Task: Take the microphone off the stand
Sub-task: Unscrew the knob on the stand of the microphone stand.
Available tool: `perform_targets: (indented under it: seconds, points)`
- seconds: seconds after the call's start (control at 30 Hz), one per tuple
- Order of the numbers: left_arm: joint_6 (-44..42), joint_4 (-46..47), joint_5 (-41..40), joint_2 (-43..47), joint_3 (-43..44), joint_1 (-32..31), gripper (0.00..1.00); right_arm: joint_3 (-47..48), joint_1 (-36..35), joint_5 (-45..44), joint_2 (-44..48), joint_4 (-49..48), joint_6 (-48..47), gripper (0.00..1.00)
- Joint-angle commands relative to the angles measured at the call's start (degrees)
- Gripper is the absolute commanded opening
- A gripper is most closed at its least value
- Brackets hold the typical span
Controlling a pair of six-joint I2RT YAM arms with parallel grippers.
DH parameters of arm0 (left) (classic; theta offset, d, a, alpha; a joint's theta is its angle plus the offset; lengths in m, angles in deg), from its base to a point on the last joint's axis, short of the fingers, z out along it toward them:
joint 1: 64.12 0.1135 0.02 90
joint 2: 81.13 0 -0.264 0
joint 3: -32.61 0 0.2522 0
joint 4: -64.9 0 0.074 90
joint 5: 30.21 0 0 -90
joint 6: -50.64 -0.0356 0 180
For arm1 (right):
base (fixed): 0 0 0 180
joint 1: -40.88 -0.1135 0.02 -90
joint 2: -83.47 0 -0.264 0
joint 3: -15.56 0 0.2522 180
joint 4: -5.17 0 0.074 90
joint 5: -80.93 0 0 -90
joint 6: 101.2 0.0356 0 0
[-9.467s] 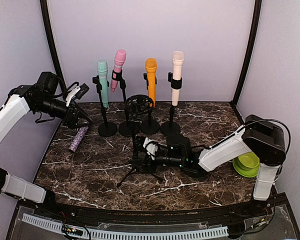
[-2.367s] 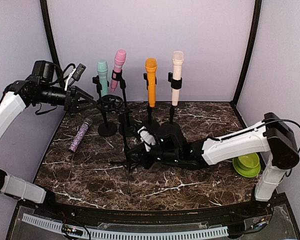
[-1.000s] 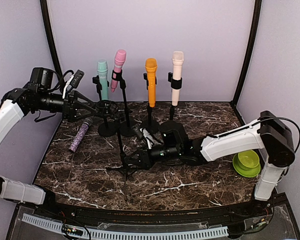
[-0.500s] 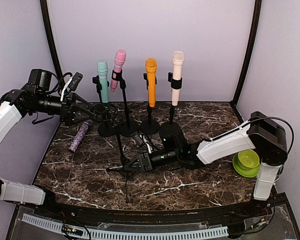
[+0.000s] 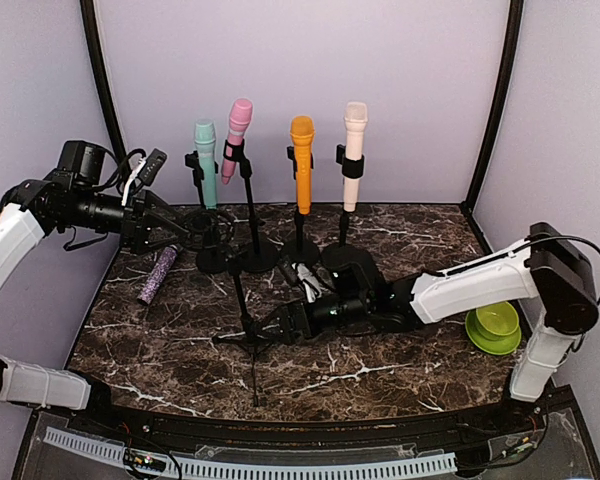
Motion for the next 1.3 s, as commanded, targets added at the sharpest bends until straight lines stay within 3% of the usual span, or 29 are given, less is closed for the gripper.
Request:
perform_targets:
  seconds: [0.0,0.07,0.13,0.3,0.37,0.53,0.8,1.27]
  points:
    - [-0.5,-1.3,0.4,1.7,0.6,-0.3,0.87,2.7,-9.4,-42.7,7.3,11.3,-20.2,1.0]
    - [-0.7,-1.4,0.2,1.9,0.6,-0.2,0.87,2.1,-11.7,-57.3,8.0,9.5,-23.5,1.0]
    - [-0.7,-1.5,0.1,2.0,0.6,-0.3,0.88,2.3,-11.4,-62.8,8.6,10.9,-21.2,1.0]
    - [-0.7,-1.3,0.1,2.1,1.0,-0.3,0.88,-8.2,-9.4,-40.8,15.8,-5.5,-27.4,1.0]
    - [-0.6,-1.0,0.2,2.1,0.9,-0.2,0.88,-8.0,-9.5,-34.4,15.3,-3.3,-28.6,1.0]
    - [-0.1,-0.6,0.4,1.6,0.9,-0.2,0.88,-6.7,-10.7,-23.7,12.7,-2.5,-36.0,0.75]
    - [-0.6,-1.2,-0.2,1.7,1.3,-0.3,0.88,-2.3,-12.7,-29.0,6.7,-5.2,-40.0,0.7]
    - [-0.8,-1.1,-0.2,1.4,1.7,-0.3,0.88,2.5,-13.3,-32.2,-0.4,-6.1,-39.7,0.46]
